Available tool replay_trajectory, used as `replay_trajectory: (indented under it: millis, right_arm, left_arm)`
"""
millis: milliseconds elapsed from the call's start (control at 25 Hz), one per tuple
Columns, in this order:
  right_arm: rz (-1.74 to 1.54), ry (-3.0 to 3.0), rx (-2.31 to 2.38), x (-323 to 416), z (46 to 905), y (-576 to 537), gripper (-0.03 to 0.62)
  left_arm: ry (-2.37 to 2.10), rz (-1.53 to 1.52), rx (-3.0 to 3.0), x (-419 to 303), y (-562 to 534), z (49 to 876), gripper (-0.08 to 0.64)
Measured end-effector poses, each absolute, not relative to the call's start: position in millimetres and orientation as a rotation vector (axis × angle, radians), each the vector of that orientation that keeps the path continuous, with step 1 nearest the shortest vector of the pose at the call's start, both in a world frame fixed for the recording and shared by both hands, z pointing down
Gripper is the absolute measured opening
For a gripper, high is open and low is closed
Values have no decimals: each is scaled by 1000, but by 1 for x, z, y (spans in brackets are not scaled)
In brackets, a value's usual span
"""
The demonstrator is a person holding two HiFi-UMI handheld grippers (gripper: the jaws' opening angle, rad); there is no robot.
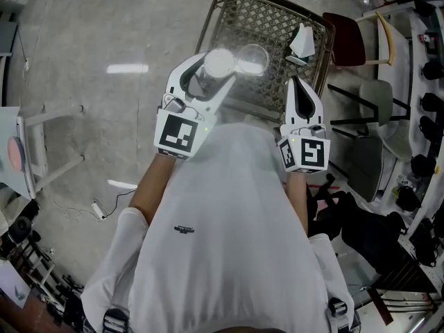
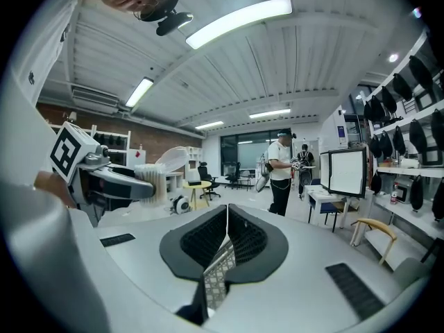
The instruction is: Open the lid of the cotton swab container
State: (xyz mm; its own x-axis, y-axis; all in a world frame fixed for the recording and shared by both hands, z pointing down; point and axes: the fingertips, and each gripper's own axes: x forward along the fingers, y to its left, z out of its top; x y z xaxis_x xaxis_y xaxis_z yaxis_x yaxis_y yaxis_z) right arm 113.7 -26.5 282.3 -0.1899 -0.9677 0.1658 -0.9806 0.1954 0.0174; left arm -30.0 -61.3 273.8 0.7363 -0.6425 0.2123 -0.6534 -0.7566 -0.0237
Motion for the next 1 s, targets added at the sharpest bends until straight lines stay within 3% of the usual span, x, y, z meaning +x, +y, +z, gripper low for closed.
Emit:
replay_trajectory:
  millis: [1000]
  right_arm:
    - [142, -2315, 1878, 106, 283, -28, 3]
  left_arm:
    - [-1068, 317, 2882, -33, -59, 273, 241]
